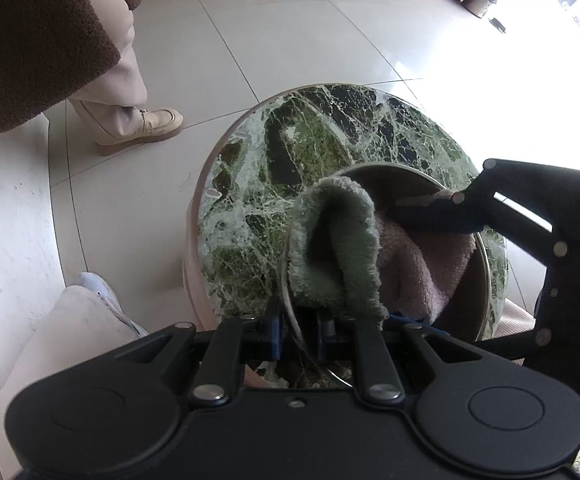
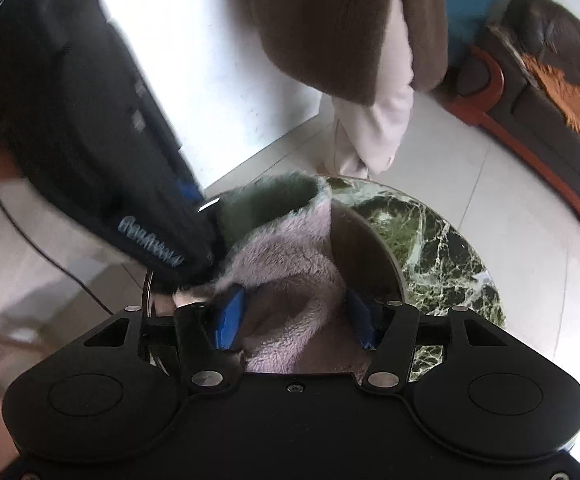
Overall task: Clean bowl
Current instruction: 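Scrub the bowl bottom with the towel in the right gripper while the left gripper holds the rim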
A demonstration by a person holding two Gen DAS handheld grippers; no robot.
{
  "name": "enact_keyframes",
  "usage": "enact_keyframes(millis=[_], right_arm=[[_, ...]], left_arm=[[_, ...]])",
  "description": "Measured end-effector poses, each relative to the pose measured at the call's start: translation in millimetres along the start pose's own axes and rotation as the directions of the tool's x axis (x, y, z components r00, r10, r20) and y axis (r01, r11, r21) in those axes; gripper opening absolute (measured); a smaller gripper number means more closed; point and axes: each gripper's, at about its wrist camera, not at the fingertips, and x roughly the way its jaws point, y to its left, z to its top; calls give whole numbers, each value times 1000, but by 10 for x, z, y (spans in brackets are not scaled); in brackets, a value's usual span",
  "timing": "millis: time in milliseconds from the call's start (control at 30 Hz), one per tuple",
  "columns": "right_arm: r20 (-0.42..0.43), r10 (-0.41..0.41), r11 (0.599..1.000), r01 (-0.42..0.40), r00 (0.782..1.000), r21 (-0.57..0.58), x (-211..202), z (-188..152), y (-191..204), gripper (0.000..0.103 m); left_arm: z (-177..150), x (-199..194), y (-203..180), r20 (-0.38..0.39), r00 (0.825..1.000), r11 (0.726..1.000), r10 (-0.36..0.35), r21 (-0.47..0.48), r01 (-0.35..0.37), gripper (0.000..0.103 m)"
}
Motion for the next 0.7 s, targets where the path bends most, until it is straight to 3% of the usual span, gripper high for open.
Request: enact_keyframes(millis=[33,67,400,600,700], right_arm=[[-6,-3,1000,3,1000,-3,24,-5,7,28],[-6,-8,1000,8,1000,-4,29,-1,2,18],[-4,-63,994,63,998,-84,-17,0,21,17],[-57,59,996,-63,997,-63,-92,-54,100,18],[-34,29,992,-33,999,-120,-34,41,133,18]], left_arm=[[-1,2,0,1,1000,1000,-1,2,1,15],[0,3,0,1,1000,1000,-2,3,2,15],[0,12,-16,0,1000,1000,-6,-3,6,16],[7,14,-11,1,1000,1000,-9,-1,9,15],[11,16,-12,-2,1000,1000,-8,2,8,15]])
